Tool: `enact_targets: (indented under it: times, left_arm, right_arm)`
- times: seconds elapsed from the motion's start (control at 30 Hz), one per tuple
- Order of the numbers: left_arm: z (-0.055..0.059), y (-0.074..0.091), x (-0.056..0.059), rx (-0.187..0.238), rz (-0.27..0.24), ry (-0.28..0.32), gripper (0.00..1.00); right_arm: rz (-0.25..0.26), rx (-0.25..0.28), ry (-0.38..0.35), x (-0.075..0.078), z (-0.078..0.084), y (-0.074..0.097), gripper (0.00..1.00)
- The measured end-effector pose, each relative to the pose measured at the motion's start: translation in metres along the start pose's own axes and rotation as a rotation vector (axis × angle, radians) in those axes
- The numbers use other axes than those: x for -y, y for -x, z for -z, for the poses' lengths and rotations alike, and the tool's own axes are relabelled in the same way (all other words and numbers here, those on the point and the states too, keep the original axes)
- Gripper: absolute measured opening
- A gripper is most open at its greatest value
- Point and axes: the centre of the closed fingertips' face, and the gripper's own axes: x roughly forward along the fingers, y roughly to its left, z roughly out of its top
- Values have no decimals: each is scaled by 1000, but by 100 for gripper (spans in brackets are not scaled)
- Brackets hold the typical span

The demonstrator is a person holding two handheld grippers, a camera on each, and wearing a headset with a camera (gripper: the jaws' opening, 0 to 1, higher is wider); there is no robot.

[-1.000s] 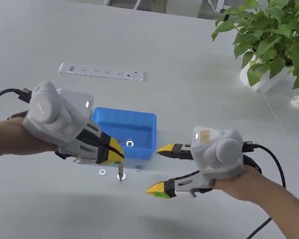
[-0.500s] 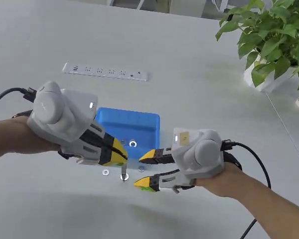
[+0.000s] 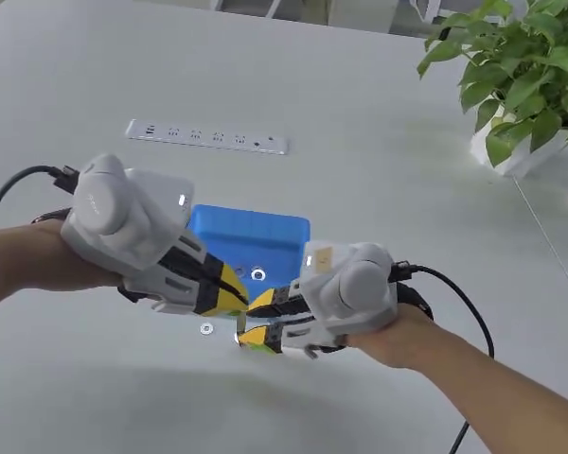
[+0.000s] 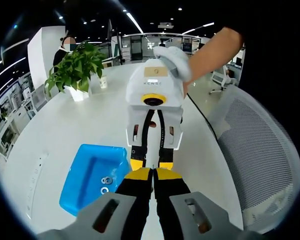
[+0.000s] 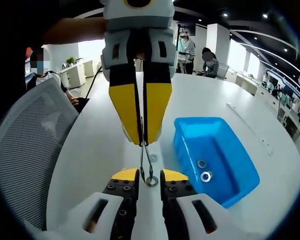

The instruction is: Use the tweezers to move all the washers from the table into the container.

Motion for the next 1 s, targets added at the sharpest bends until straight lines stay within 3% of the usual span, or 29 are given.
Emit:
enact_targets:
  times: [0.3,0.63,1.0]
  left_arm:
    - [1,1,0,-2,0,2,5]
    - [4,3,0,-15,-6,2,5]
    - [4,1,-2,-11,-21,16,6]
  right_arm:
    - [-28,-27,16,-7,2,-6,11]
    - [-20,-37,48,-6,2,-6,9]
    - [-9,-31,36,-4,3,-5,7]
